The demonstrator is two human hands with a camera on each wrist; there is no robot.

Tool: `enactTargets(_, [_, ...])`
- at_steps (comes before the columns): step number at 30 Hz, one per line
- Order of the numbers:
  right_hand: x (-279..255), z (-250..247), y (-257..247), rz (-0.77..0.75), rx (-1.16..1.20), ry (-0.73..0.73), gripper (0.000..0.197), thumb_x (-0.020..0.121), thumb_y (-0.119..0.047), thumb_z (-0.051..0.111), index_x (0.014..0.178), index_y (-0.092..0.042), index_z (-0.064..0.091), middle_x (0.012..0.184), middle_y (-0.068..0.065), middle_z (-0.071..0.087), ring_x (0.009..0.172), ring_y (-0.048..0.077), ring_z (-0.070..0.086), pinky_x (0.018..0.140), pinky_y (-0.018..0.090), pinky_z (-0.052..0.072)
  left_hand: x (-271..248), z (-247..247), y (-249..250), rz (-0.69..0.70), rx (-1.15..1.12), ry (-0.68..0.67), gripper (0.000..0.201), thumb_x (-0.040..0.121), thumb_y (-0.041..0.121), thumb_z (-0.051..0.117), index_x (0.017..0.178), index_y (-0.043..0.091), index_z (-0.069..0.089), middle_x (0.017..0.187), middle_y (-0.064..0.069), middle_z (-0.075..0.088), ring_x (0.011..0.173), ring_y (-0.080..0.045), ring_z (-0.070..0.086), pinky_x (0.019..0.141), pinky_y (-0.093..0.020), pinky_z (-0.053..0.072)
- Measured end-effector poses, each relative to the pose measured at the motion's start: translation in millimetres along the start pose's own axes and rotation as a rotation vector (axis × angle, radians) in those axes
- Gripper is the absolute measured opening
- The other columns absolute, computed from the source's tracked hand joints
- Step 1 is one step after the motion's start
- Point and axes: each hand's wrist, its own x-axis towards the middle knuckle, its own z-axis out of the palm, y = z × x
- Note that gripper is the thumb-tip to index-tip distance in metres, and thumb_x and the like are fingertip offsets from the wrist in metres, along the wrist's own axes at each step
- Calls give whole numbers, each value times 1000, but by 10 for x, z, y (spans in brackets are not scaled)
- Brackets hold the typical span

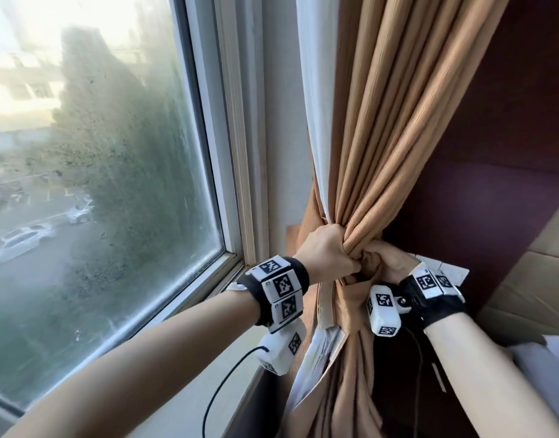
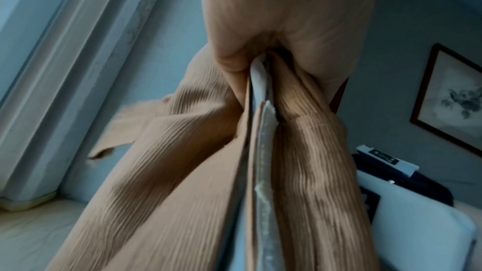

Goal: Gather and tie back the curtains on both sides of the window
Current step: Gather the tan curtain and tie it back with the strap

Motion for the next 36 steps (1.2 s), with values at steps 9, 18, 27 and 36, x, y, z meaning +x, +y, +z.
enactTargets(9, [-193,-95,-3,-40,54,71,42,31,-27,94,62,-6,75,66,11,71,61,19,70,53,26,56,-3,148,52,259,311,-12,32,80,40,62,101,16,59,109,-9,45,107,-29,42,87,-36,41])
enactTargets(18, [-231,-35,51,-34,112,74,22,71,-12,66,88,2,70,75,15,72,65,22,70,59,28,56,-7,-730,106,-33,-188,-612,47,91,43,60,124,9,61,127,5,58,126,-9,49,101,-21,34])
enactTargets(27, [-312,-75,21,-103,47,162,12,76,-6,62,77,-2,73,72,12,72,66,20,71,64,27,58,311,-469,-839,-123,-283,-48,51,86,-9,48,133,10,53,136,-3,54,132,-17,44,104,-24,33])
enactTargets(36, [-279,-128,24,-142,24,166,13,77,-6,62,77,-6,75,77,12,72,71,20,71,68,29,57,444,-158,-739,17,93,-43,13,75,10,58,64,16,60,63,2,58,65,-17,55,58,-23,42])
